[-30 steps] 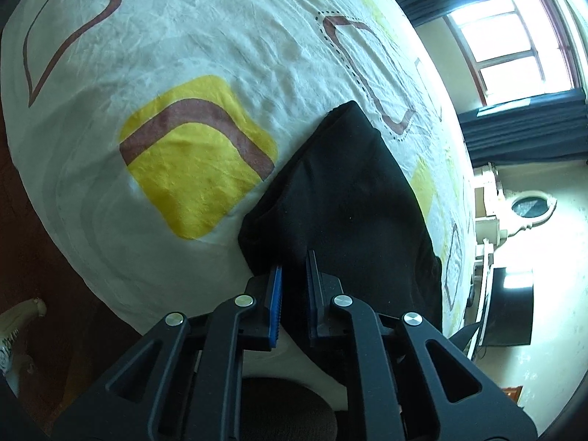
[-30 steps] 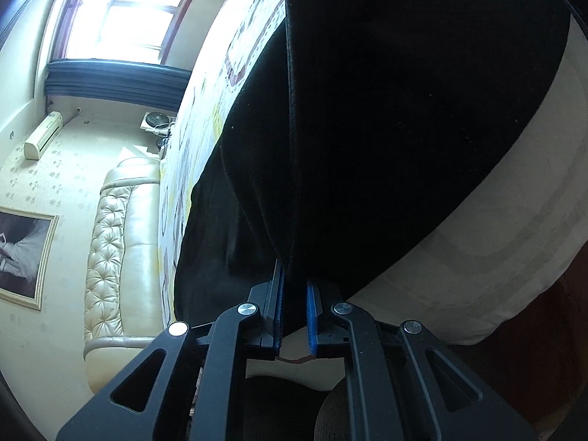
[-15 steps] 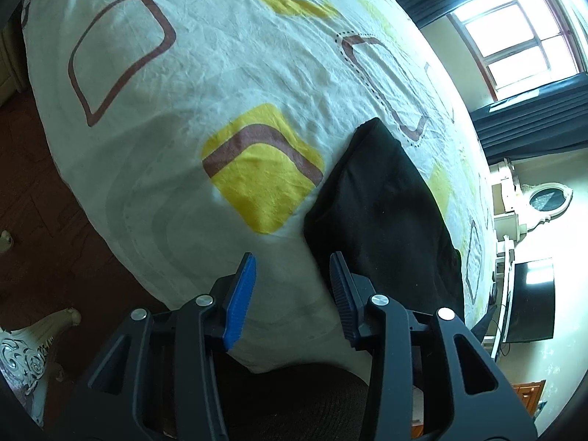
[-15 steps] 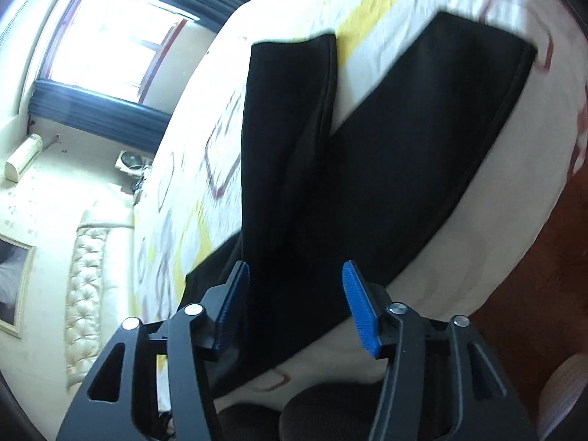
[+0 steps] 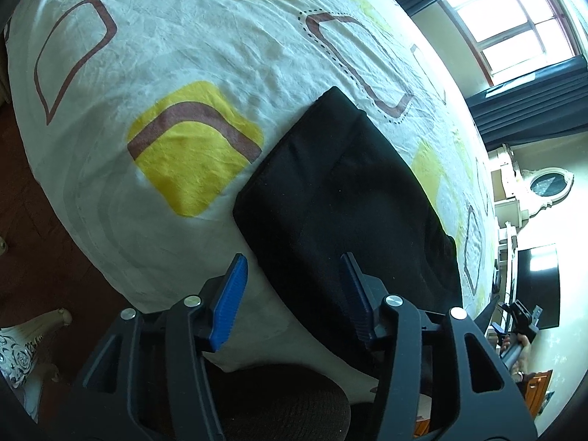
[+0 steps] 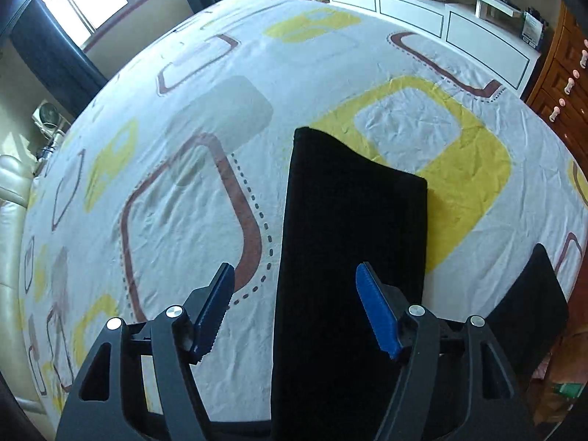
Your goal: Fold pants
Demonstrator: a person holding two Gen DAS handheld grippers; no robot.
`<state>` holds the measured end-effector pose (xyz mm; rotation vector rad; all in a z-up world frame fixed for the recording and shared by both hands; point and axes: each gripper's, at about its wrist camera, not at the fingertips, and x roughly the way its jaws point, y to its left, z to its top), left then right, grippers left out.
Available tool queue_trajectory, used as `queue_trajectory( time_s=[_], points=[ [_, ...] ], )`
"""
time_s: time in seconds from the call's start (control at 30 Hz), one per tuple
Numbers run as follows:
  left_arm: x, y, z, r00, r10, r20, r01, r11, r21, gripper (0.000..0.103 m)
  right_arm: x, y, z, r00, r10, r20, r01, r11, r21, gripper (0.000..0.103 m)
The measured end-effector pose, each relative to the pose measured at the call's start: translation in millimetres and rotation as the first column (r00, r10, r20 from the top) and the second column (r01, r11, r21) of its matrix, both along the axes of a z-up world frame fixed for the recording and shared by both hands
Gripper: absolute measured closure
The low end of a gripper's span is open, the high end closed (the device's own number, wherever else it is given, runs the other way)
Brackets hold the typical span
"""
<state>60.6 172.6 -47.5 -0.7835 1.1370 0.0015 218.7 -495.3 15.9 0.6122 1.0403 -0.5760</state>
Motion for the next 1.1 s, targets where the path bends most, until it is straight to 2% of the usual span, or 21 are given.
queue_trajectory(
  time_s=[0.03, 0.07, 0.1, 0.13, 0.27, 0.37, 0.43, 0.5, 0.57, 0.67, 0.73, 0.83, 0.93, 1.03, 1.1],
  points=[
    [0, 0, -1, 1.0, 0.003, -0.005, -0.003, 1.0, 0.009, 0.048, 0, -1, -11, 1.0, -0.001, 0.0, 0.001, 1.0, 0.018, 0.037],
    [0, 1, -1, 1.0, 0.018, -0.008, -0.018, 1.0, 0.017, 0.048, 1, 0, -19, 1.0, 0.003, -0.002, -0.003, 1.0, 0.031, 0.069],
    [0, 1, -3, 1.0, 0.029, -0.012, -0.028, 0.999, 0.015, 0.047, 3, 1, -24, 1.0, 0.025, -0.007, -0.025, 0.998, 0.053, 0.09],
    [1, 3, -5, 0.999, 0.036, -0.022, -0.036, 0.999, 0.01, 0.047, 2, 0, -24, 0.999, 0.045, 0.005, -0.045, 0.997, 0.068, 0.093],
    [-1, 3, -12, 0.997, 0.062, -0.041, -0.062, 0.998, 0.001, 0.047, -43, -4, 13, 0.982, 0.08, 0.172, -0.091, 0.994, 0.059, 0.094],
    [-2, -3, -11, 0.998, 0.056, -0.034, -0.056, 0.998, -0.003, 0.047, -114, -16, 41, 0.947, 0.065, 0.314, -0.091, 0.994, 0.067, 0.094],
    [-3, -10, -9, 0.999, 0.046, -0.02, -0.046, 0.999, -0.011, 0.047, -173, -28, 47, 0.929, 0.025, 0.37, -0.054, 0.996, 0.069, 0.094],
    [-5, -20, -5, 0.999, 0.033, -0.003, -0.033, 0.999, -0.011, 0.045, -232, -44, 36, 0.911, -0.057, 0.408, 0.013, 0.994, 0.11, 0.094],
    [-7, -32, -3, 1.0, 0.015, 0.008, -0.015, 1.0, -0.004, 0.041, -276, -60, 11, 0.903, -0.148, 0.403, 0.075, 0.979, 0.189, 0.094],
    [-8, -52, -1, 1.0, -0.021, 0.01, 0.021, 1.0, -0.014, 0.041, -321, -76, -40, 0.89, -0.272, 0.367, 0.135, 0.924, 0.358, 0.094],
    [-10, -66, 4, 0.999, -0.049, 0.021, 0.049, 0.998, -0.035, 0.041, -340, -80, -69, 0.877, -0.333, 0.348, 0.163, 0.886, 0.435, 0.094],
    [-15, -89, 13, 0.993, -0.102, 0.053, 0.105, 0.993, -0.056, 0.041, -350, -83, -90, 0.871, -0.355, 0.339, 0.171, 0.867, 0.468, 0.094],
    [-19, -117, 20, 0.98, -0.182, 0.08, 0.188, 0.979, -0.081, 0.039, -350, -81, -93, 0.865, -0.351, 0.36, 0.152, 0.865, 0.478, 0.094],
    [-22, -152, 21, 0.954, -0.282, 0.1, 0.293, 0.949, -0.117, 0.039, -350, -82, -96, 0.846, -0.369, 0.385, 0.143, 0.852, 0.503, 0.091],
    [-25, -181, 22, 0.926, -0.36, 0.117, 0.372, 0.922, -0.109, 0.039, -350, -83, -100, 0.835, -0.381, 0.397, 0.142, 0.847, 0.513, 0.092]
  ],
)
